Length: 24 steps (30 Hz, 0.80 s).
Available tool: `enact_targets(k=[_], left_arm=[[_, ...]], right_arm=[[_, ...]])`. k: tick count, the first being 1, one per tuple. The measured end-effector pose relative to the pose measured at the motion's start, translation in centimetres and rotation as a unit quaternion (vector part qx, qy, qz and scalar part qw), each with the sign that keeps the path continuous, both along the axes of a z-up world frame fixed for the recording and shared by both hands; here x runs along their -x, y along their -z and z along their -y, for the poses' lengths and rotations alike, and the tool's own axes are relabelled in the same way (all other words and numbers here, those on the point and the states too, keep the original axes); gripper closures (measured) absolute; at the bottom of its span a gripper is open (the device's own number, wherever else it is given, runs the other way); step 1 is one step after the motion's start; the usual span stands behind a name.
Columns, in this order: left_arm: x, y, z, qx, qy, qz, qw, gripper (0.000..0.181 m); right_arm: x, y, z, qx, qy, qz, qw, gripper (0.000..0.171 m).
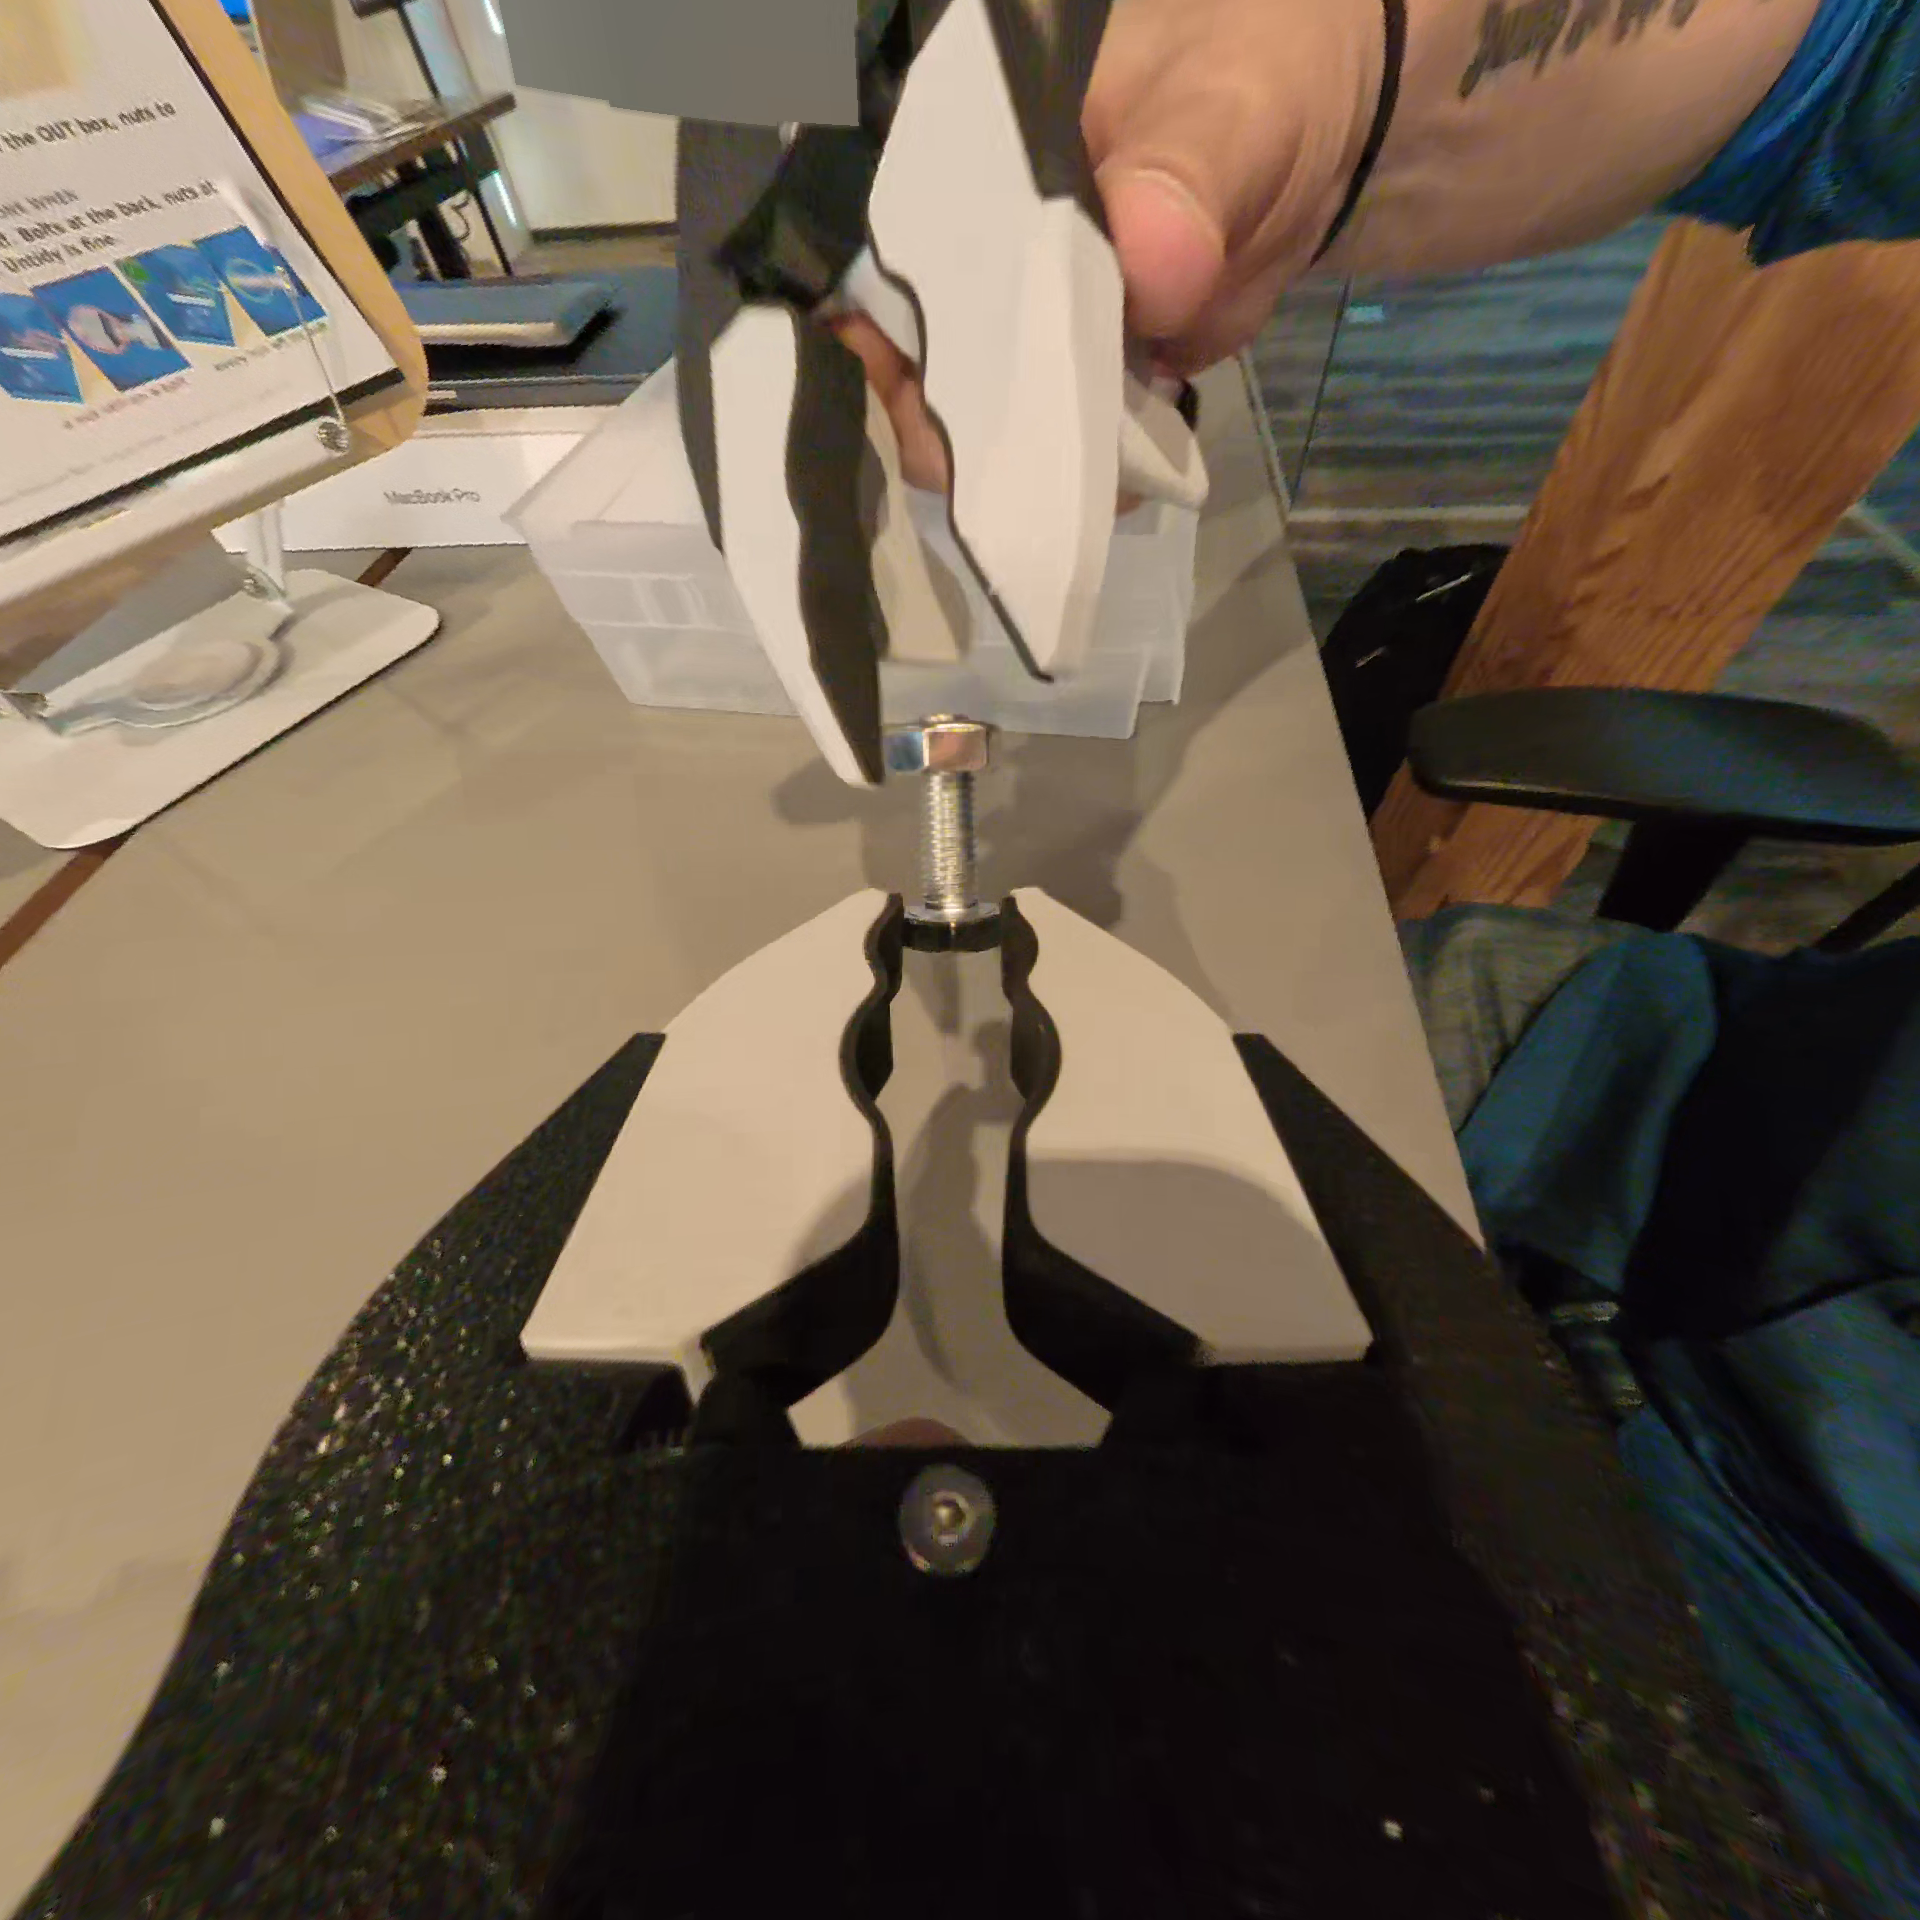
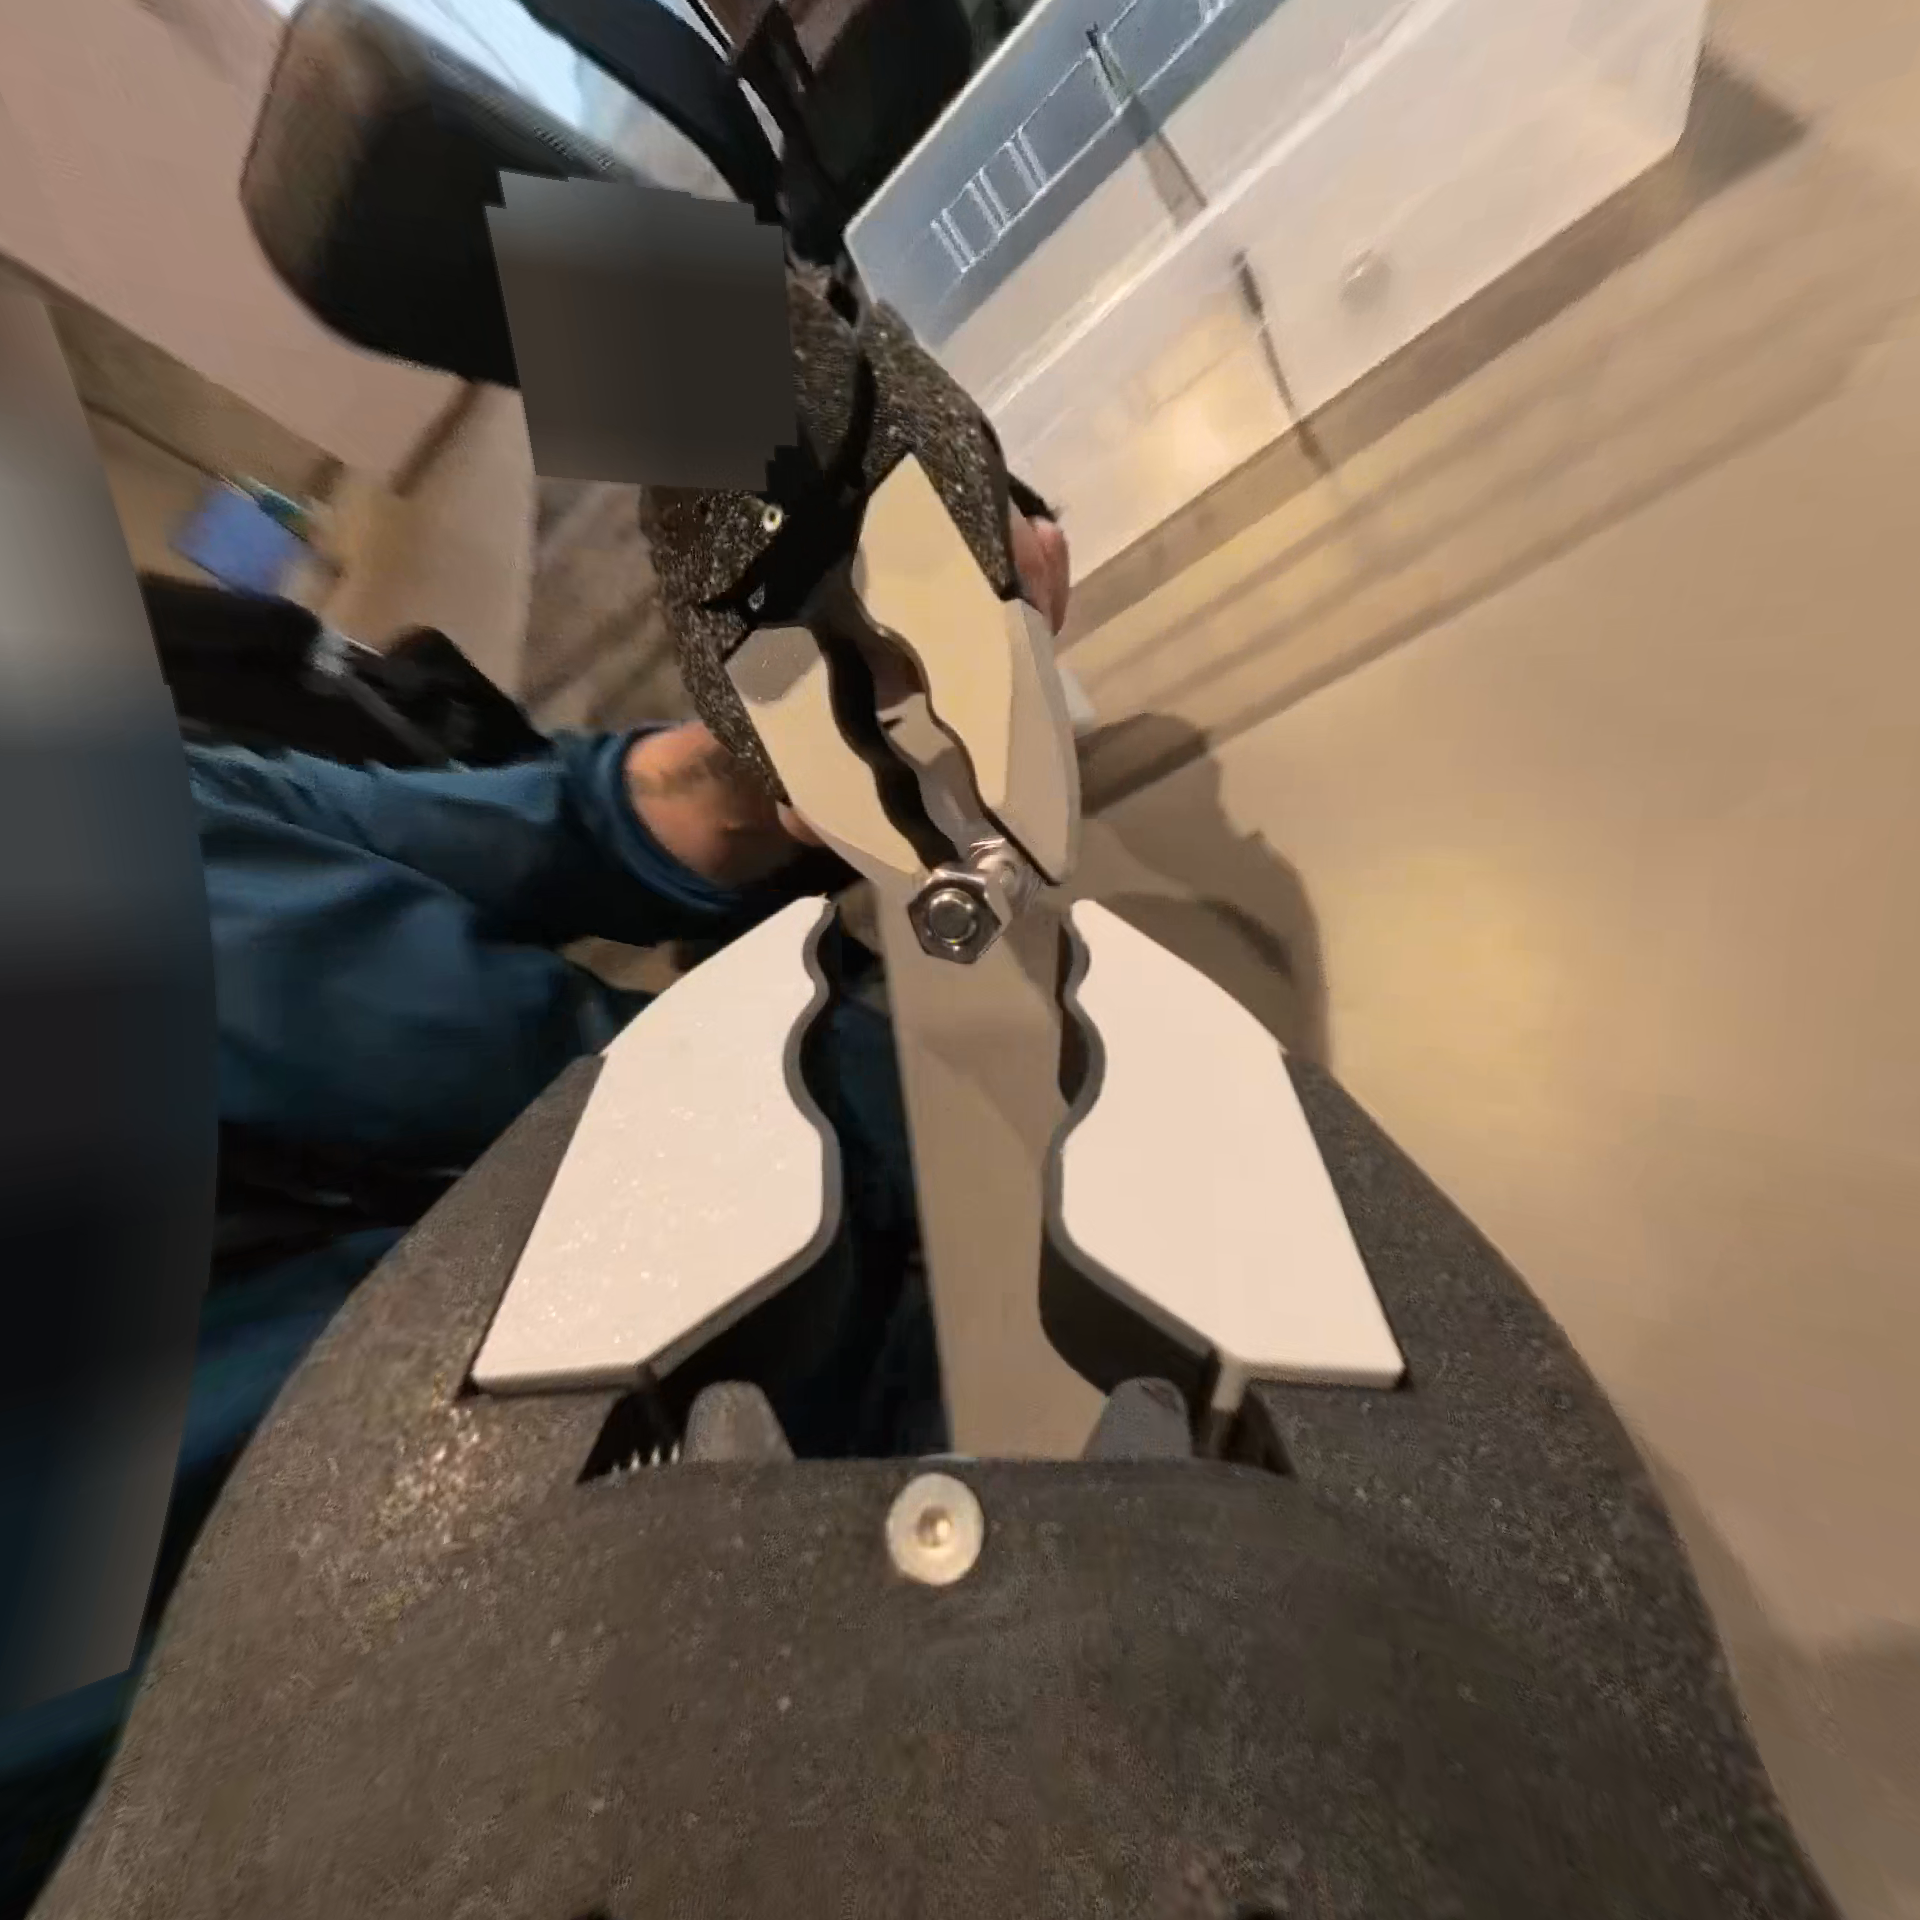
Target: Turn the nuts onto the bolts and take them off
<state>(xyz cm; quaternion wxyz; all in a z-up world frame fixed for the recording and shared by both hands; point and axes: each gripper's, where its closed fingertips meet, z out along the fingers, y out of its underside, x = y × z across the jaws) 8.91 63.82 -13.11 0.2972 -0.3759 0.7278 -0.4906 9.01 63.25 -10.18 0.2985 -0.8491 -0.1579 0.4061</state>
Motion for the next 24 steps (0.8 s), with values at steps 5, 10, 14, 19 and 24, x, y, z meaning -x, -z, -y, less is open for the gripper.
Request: enact_targets(k=[5, 10, 14, 19, 24], left_arm=[[0.3, -0.2, 0.3, 0.036, 0.021, -0.007, 0.999, 0.164], [0.5, 0.0, 0.8, 0.057, 0.043, -0.022, 0.997, 0.164], [0.7, 0.2, 1.1, 0.057, 0.052, -0.027, 0.997, 0.164], [0.9, 0.2, 1.3, 0.051, 0.060, -0.028, 0.997, 0.164], [0.6, 0.4, 0.5, 0.022, 0.032, -0.024, 0.999, 0.164]], right_arm=[[-2.0, -0.9, -0.7, -0.180, -0.081, 0.263, 0.944, 0.132], [-0.7, -0.6, 0.3, -0.300, -0.229, 0.424, 0.823, 0.146], [0.6, 0.7, 0.5, -0.293, -0.277, 0.433, 0.806, 0.148], [1.0, 1.5, 0.7, -0.260, -0.286, 0.405, 0.828, 0.153], [0.9, 1.5, 0.2, -0.153, -0.205, 0.332, 0.908, 0.154]])
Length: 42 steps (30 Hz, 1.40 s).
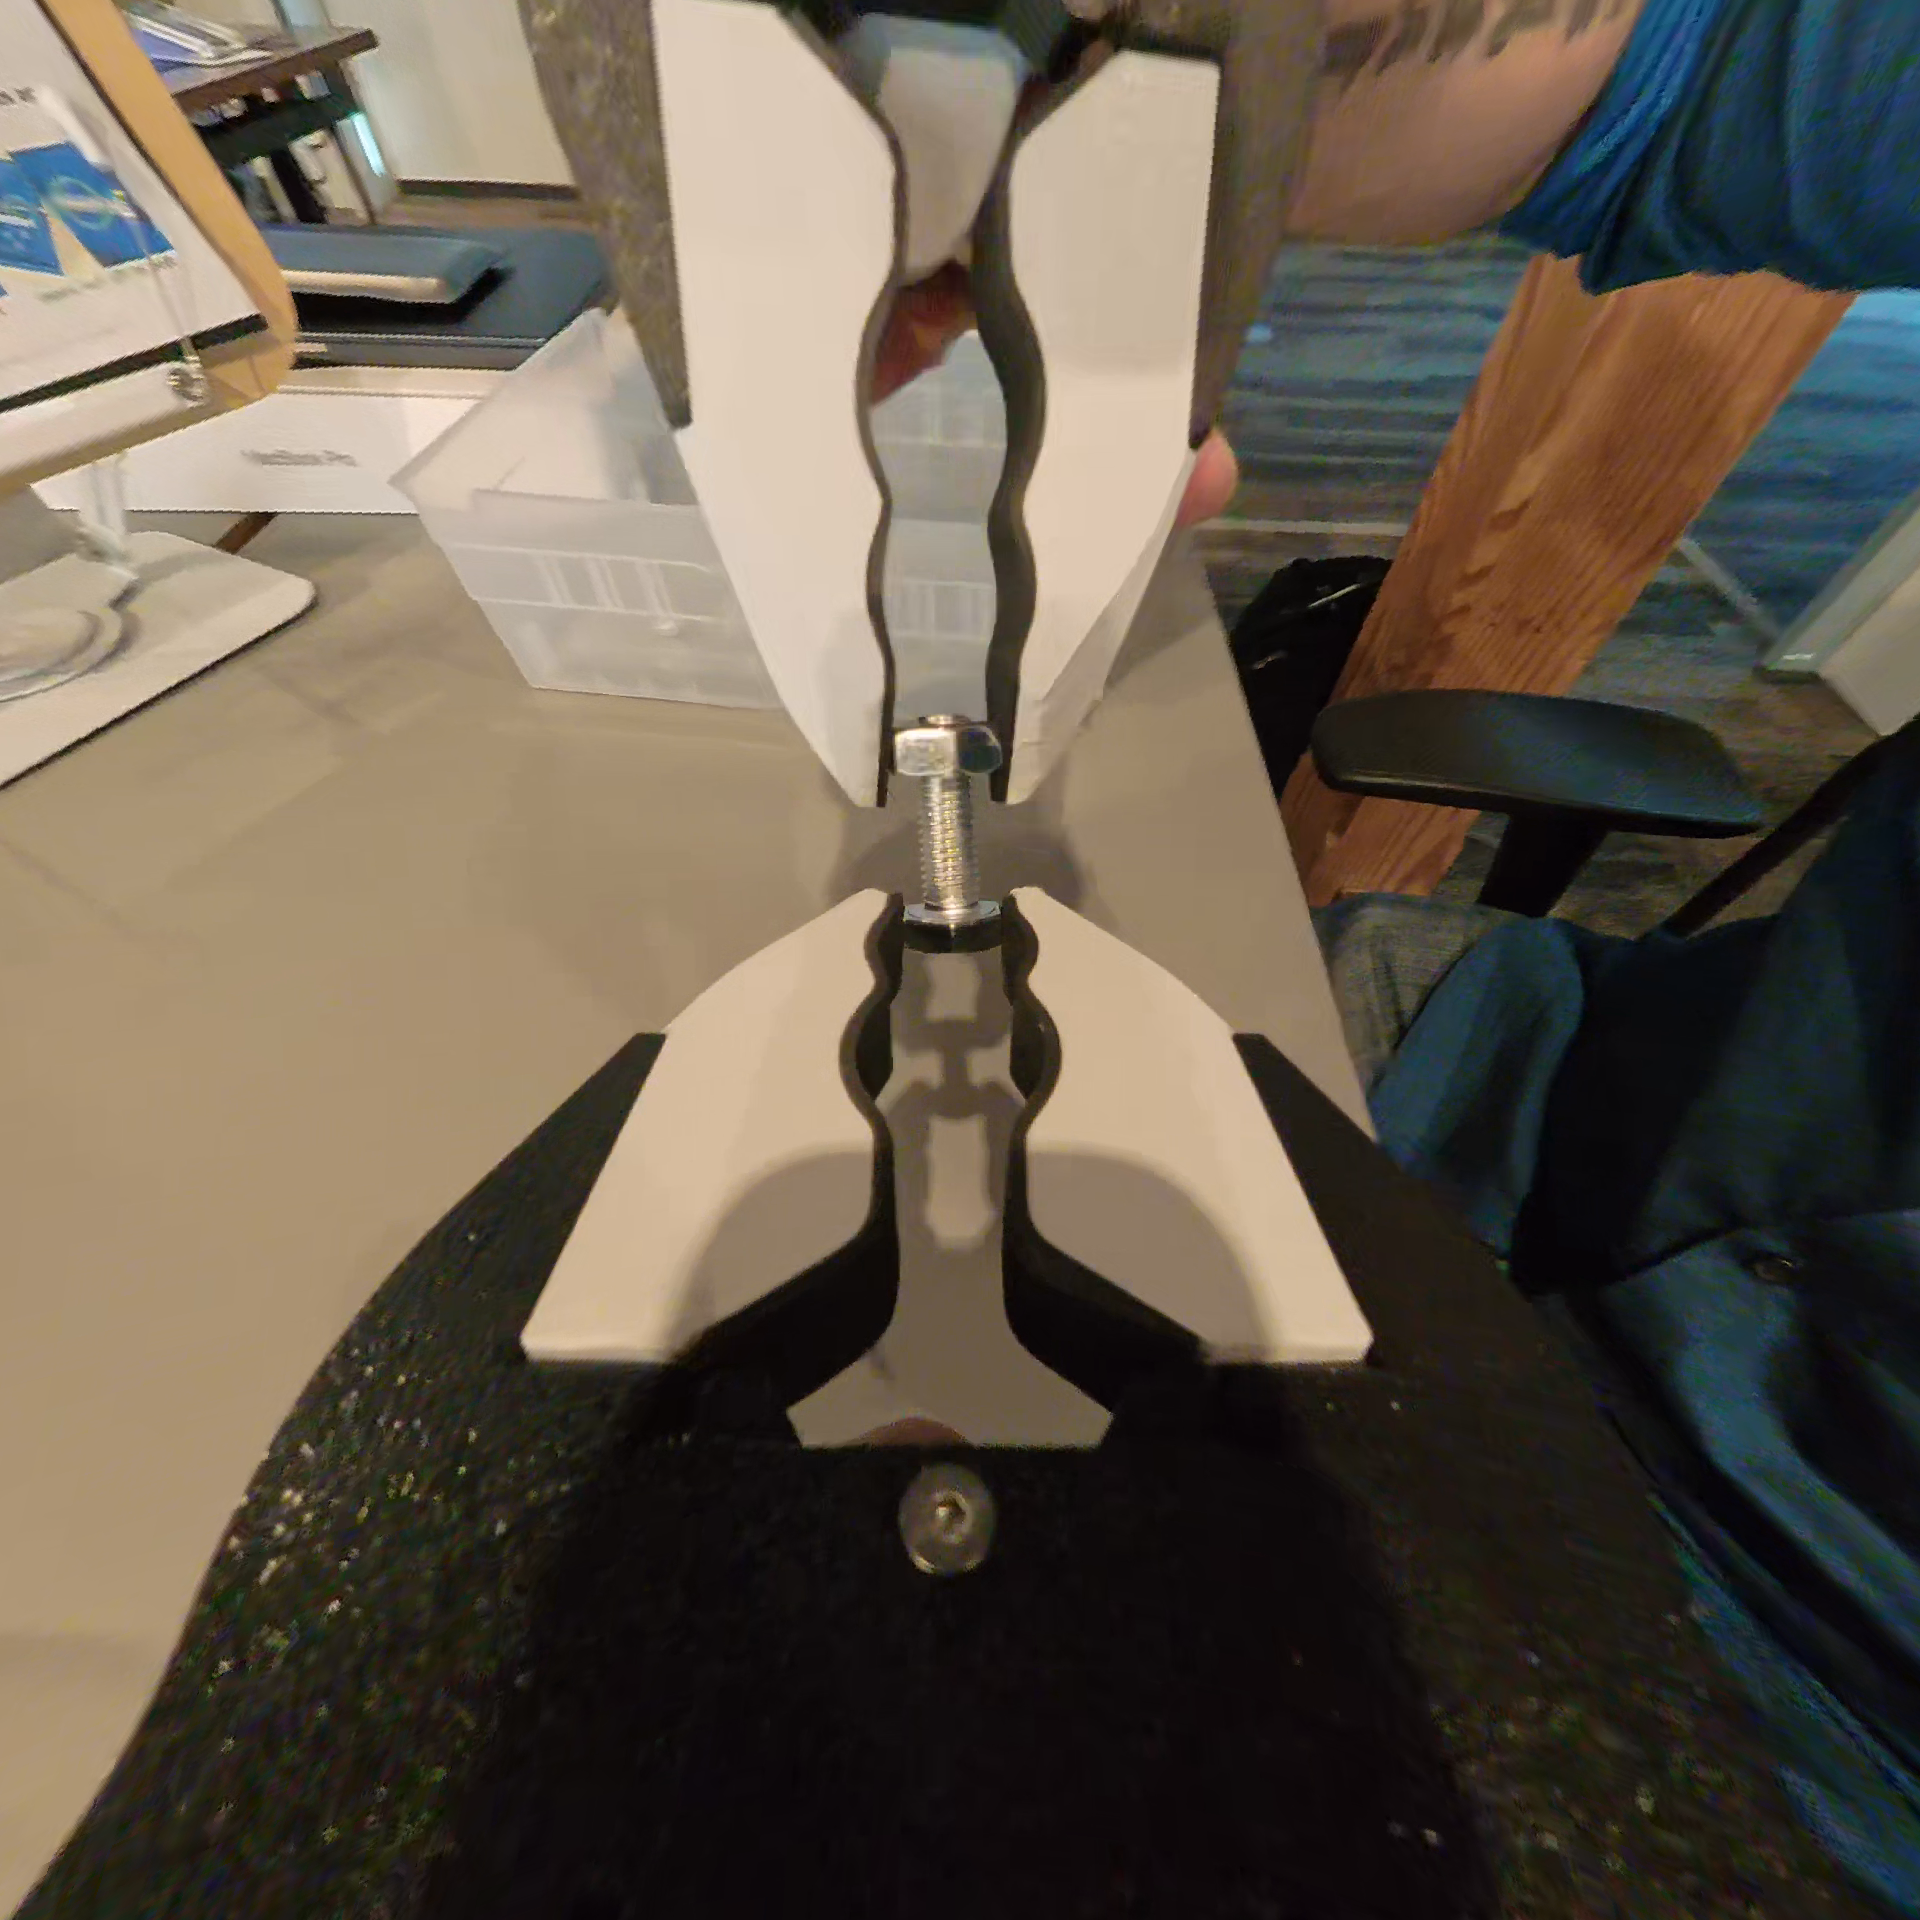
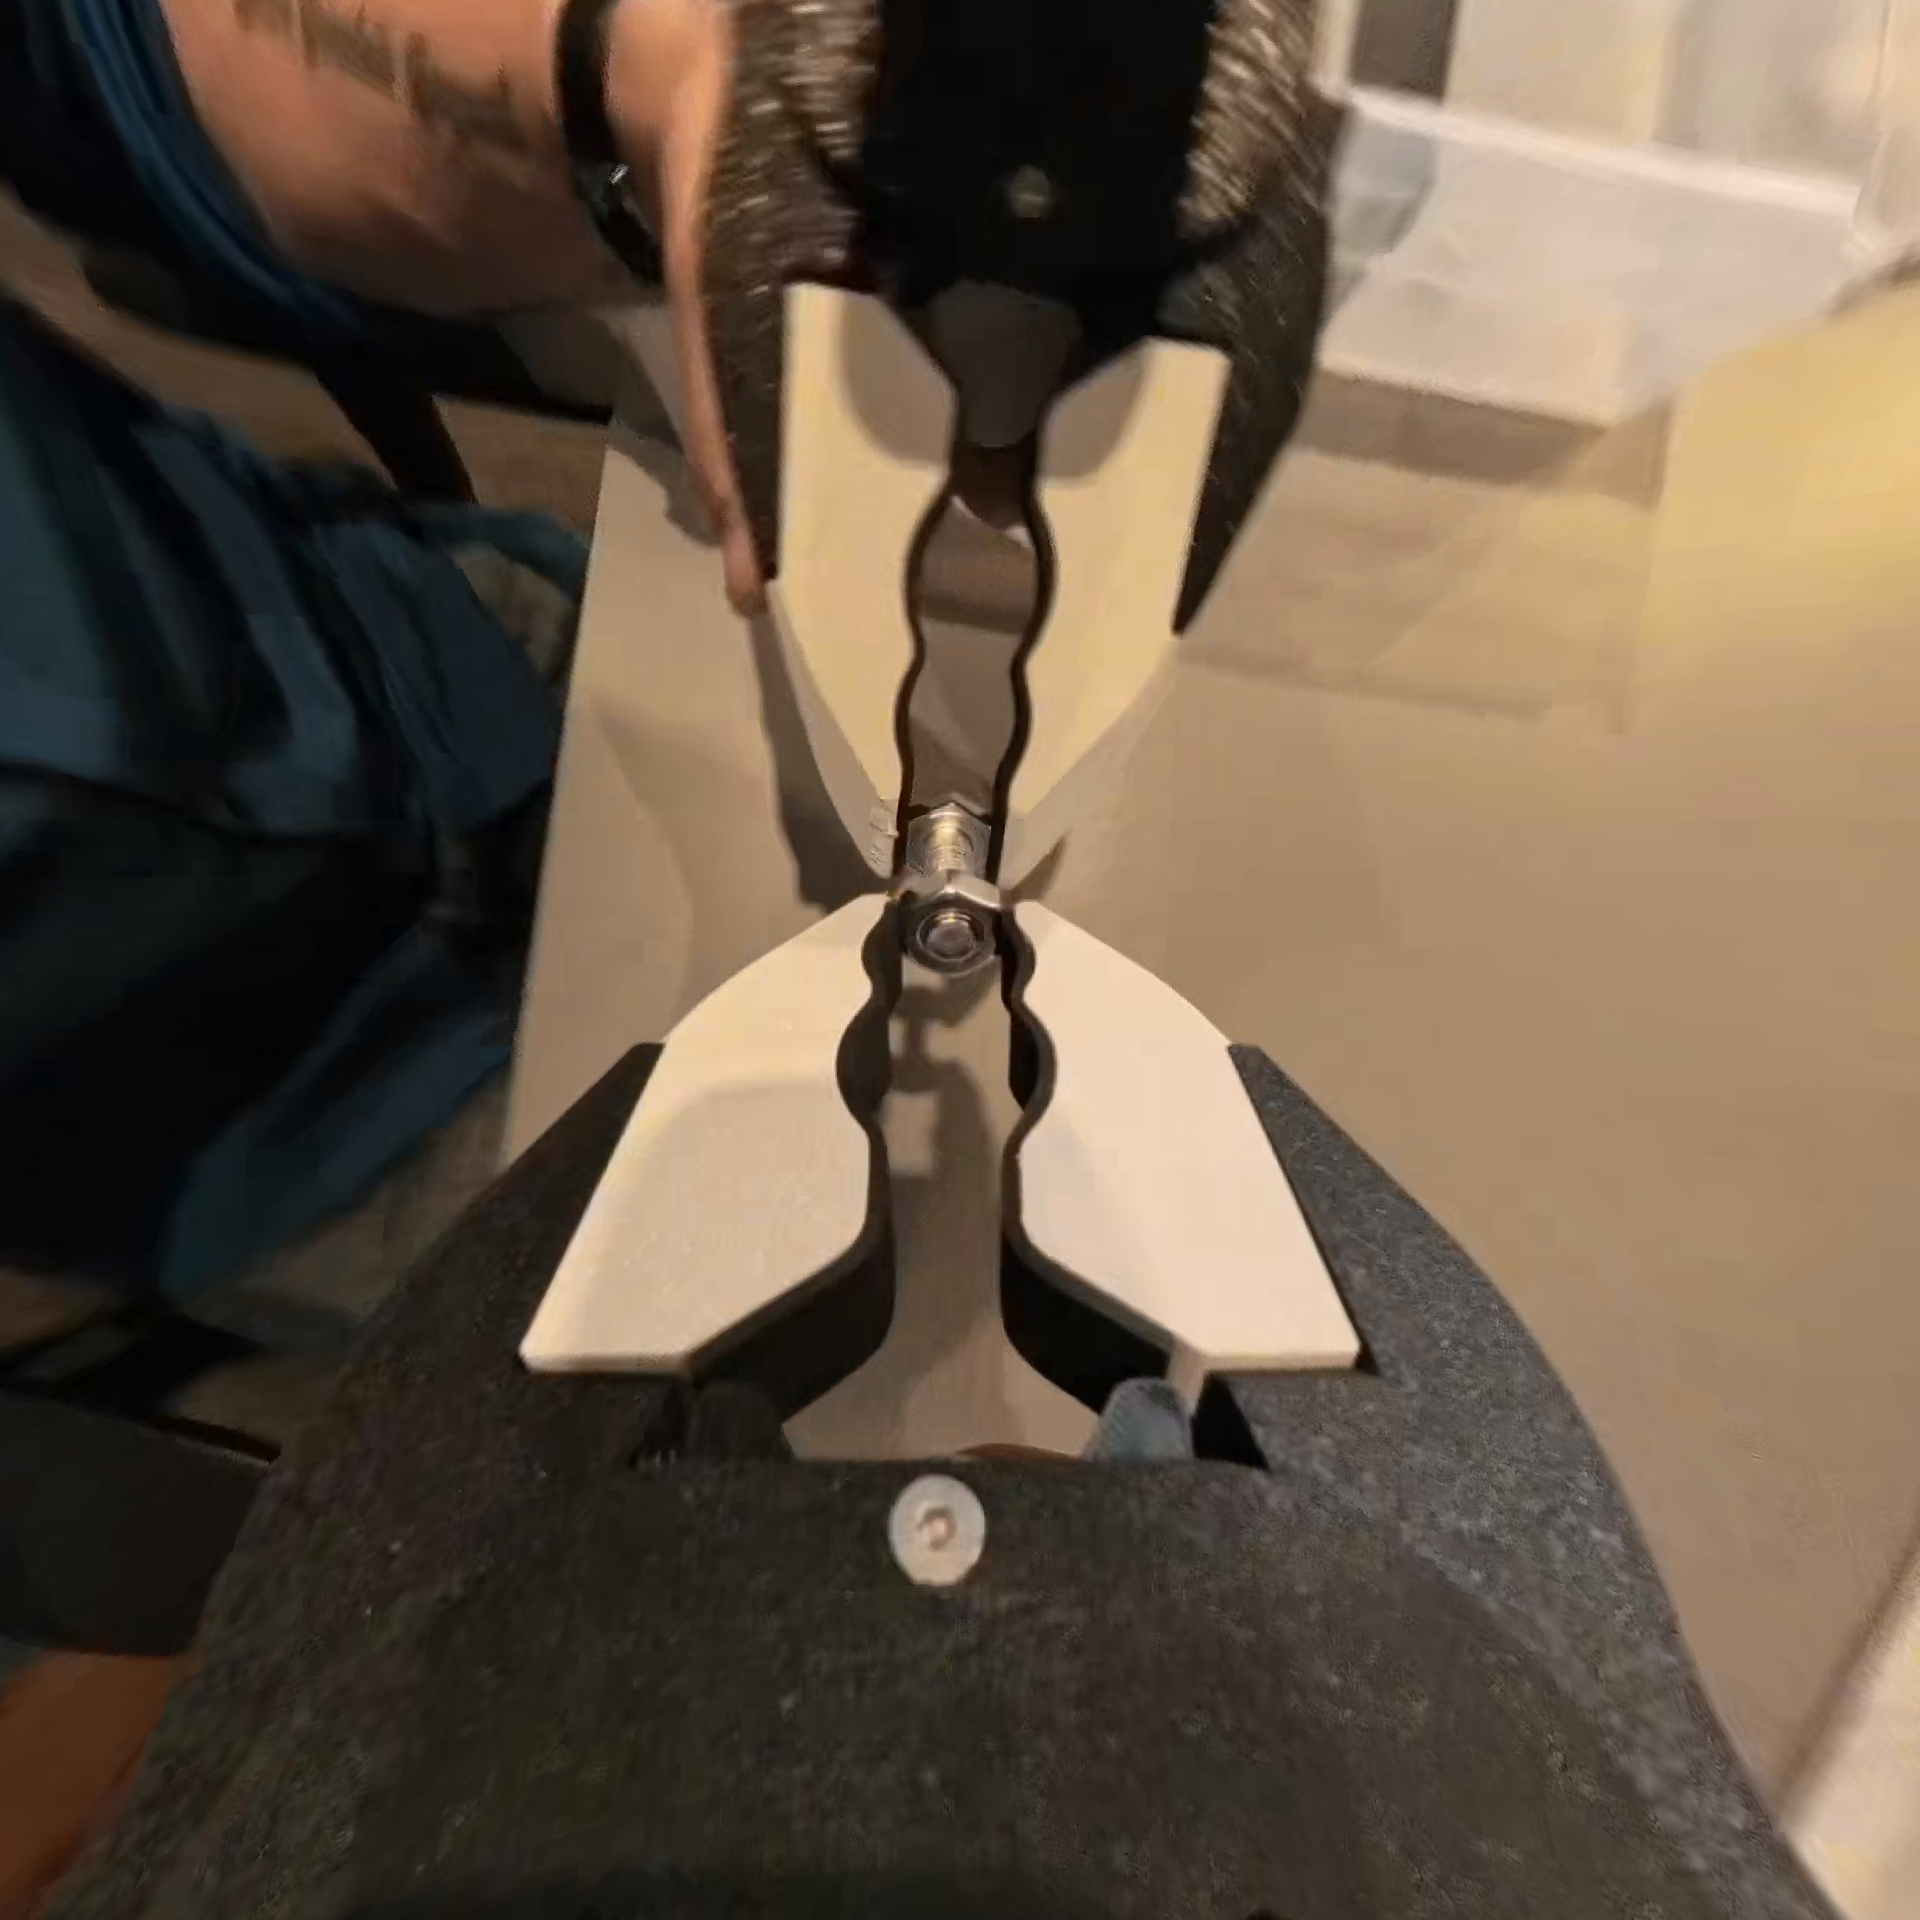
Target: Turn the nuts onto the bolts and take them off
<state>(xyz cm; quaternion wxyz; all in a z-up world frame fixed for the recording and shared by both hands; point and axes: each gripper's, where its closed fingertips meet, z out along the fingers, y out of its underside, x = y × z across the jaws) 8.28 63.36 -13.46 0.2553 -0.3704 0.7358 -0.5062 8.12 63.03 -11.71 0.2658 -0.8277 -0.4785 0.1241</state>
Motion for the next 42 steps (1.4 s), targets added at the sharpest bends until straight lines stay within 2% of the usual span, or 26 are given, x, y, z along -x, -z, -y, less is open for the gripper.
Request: enact_targets(k=[3, 6, 10, 12, 13, 15, 17, 19, 22, 26, 28, 33, 36, 38, 42], left_arm=[[-0.2, 0.5, -0.8, -0.043, -0.029, -0.002, 0.999, 0.164], [-0.5, 0.9, -1.0, -0.080, -0.049, -0.005, 0.996, 0.164], [-0.8, 1.0, -1.0, -0.108, -0.064, -0.002, 0.992, 0.164], [-0.7, 0.9, -0.9, -0.096, -0.059, -0.003, 0.994, 0.164], [-0.7, 0.9, -0.8, -0.085, -0.054, -0.004, 0.995, 0.164], [-0.7, 0.9, -0.6, -0.057, -0.043, -0.007, 0.997, 0.164], [-0.7, 0.9, -0.5, -0.032, -0.032, -0.013, 0.999, 0.164], [-0.4, 0.7, -0.2, -0.006, -0.017, -0.015, 1.000, 0.164], [-0.2, 0.5, 0.2, 0.026, 0.003, -0.021, 0.999, 0.164], [0.0, 0.5, 0.8, 0.039, 0.023, -0.027, 0.999, 0.164], [0.1, 0.4, 1.0, 0.043, 0.030, -0.026, 0.998, 0.164], [0.0, 0.5, 1.3, 0.036, 0.032, -0.028, 0.998, 0.164], [0.0, 0.7, 1.0, 0.027, 0.022, -0.028, 0.999, 0.164], [0.0, 0.7, 0.8, 0.022, 0.017, -0.029, 0.999, 0.164], [-0.2, 1.0, 0.5, 0.015, 0.010, -0.035, 0.999, 0.164]], right_arm=[[-0.2, 0.5, -0.2, 0.113, 0.131, -0.090, 0.981, 0.154], [-0.3, 1.0, -0.1, 0.220, 0.225, -0.188, 0.930, 0.154], [-0.3, 0.8, -0.1, 0.302, 0.255, -0.309, 0.865, 0.153], [-0.3, 0.8, 0.0, 0.318, 0.248, -0.338, 0.850, 0.153], [-0.1, 0.6, 0.1, 0.309, 0.230, -0.340, 0.858, 0.149], [-0.2, 0.4, -0.1, 0.261, 0.206, -0.317, 0.888, 0.129], [-1.0, 0.3, -0.4, 0.163, 0.165, -0.235, 0.944, 0.128], [-1.7, -0.1, -0.9, 0.055, 0.116, -0.146, 0.981, 0.124], [-1.7, -0.7, -0.6, -0.060, 0.030, -0.039, 0.997, 0.127], [-1.3, -0.1, 0.2, -0.160, -0.077, 0.076, 0.981, 0.140], [-0.8, 0.3, 0.6, -0.160, -0.097, 0.087, 0.978, 0.142], [-0.3, 0.5, 0.9, -0.115, -0.076, 0.054, 0.989, 0.152], [-0.2, 0.6, 0.7, -0.036, 0.008, -0.001, 0.999, 0.152], [-0.2, 0.6, 0.6, 0.032, 0.078, -0.055, 0.995, 0.152], [-0.2, 0.8, 0.6, 0.163, 0.187, -0.167, 0.954, 0.152]])
